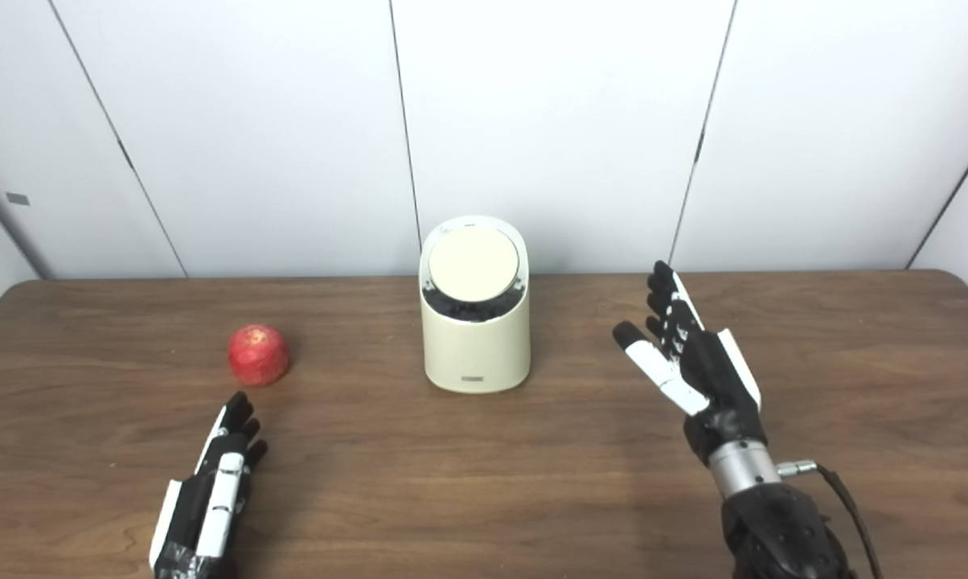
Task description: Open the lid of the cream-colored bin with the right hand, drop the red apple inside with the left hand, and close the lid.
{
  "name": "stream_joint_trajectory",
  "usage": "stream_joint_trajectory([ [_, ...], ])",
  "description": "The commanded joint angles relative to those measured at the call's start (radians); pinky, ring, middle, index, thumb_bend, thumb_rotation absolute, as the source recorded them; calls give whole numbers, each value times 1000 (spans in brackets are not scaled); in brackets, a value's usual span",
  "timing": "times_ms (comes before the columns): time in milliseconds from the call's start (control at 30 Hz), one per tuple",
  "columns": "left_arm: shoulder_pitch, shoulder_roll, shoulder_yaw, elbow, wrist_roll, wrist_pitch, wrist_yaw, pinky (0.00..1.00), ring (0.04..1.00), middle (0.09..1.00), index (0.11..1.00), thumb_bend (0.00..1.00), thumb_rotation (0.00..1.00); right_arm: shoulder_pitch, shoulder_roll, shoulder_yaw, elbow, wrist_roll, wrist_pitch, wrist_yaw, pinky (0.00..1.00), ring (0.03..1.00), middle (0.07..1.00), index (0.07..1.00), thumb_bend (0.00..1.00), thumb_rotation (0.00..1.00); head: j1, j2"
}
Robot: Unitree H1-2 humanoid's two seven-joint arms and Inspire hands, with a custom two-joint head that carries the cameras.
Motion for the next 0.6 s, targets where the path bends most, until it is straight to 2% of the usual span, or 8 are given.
stream_joint_trajectory([
  [0,17,4,-9,8,4,-30,-10,1000,998,1000,1000,371,827,-65,5,6,-10,-13,-3,-11,991,1000,989,1000,755,586,-1,-1],
  [200,16,-1,-16,10,15,-31,-7,1000,997,998,1000,332,839,-173,15,43,27,-85,25,-29,988,993,985,993,831,549,-3,-10],
  [367,15,-7,-22,11,15,-22,-6,1000,1000,999,1000,317,841,-269,16,104,55,-205,69,-47,973,974,968,983,811,523,3,-18],
  [567,14,-7,-30,14,28,-20,-2,1000,1000,1000,1000,296,842,-369,18,160,136,-291,74,-46,891,950,960,975,861,482,1,-24],
])
